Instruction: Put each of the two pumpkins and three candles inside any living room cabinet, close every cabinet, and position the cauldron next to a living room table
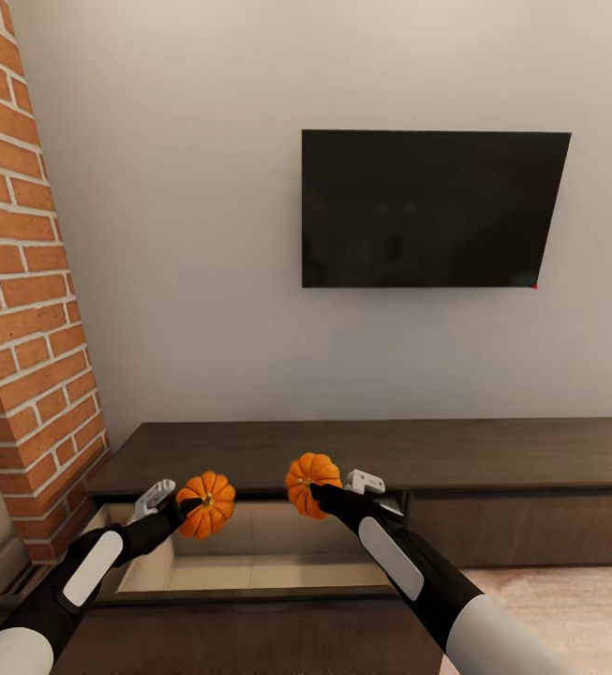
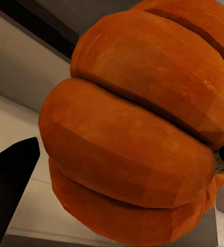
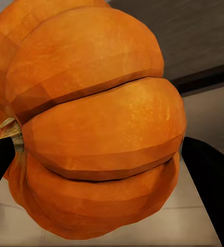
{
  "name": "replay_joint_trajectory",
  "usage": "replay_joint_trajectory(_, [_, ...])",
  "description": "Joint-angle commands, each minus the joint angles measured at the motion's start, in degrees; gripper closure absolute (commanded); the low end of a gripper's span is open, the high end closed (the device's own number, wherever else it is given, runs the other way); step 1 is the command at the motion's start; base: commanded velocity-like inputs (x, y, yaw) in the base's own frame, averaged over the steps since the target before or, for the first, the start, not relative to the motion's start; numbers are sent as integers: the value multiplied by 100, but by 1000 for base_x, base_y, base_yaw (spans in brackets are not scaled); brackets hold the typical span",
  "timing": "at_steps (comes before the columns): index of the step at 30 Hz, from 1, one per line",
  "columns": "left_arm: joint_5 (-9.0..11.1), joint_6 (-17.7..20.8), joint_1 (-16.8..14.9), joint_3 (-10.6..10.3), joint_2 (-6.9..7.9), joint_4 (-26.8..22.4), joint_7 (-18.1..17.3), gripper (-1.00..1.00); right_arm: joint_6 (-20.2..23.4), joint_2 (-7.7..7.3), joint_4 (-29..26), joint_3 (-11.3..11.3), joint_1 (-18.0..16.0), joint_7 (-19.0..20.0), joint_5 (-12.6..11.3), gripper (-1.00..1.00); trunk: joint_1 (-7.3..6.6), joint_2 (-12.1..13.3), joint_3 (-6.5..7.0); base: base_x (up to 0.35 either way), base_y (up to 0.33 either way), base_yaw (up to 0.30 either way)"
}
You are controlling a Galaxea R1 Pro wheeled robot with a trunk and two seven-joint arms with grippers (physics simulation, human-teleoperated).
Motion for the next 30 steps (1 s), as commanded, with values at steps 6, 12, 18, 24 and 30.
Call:
replay_joint_trajectory(6, [-221,-2,-4,0,-2,4,17,100,41,-2,-3,11,-7,-77,-36,100,131,-245,-114,0,0,0])
replay_joint_trajectory(12, [-252,-9,-4,1,-2,5,17,100,129,-2,6,11,-7,-95,-31,100,263,-486,-222,0,0,0])
replay_joint_trajectory(18, [-276,-16,-4,-3,-82,5,453,100,169,37,253,11,-80,-84,-17,100,395,-727,-330,0,0,0])
replay_joint_trajectory(24, [-281,-20,-4,-11,-160,-3,600,100,136,67,318,11,-102,-84,7,100,526,-967,-437,0,0,0])
replay_joint_trajectory(30, [-281,-26,-4,-7,-165,-14,606,100,109,69,350,11,-103,-94,13,100,614,-1127,-509,0,0,0])
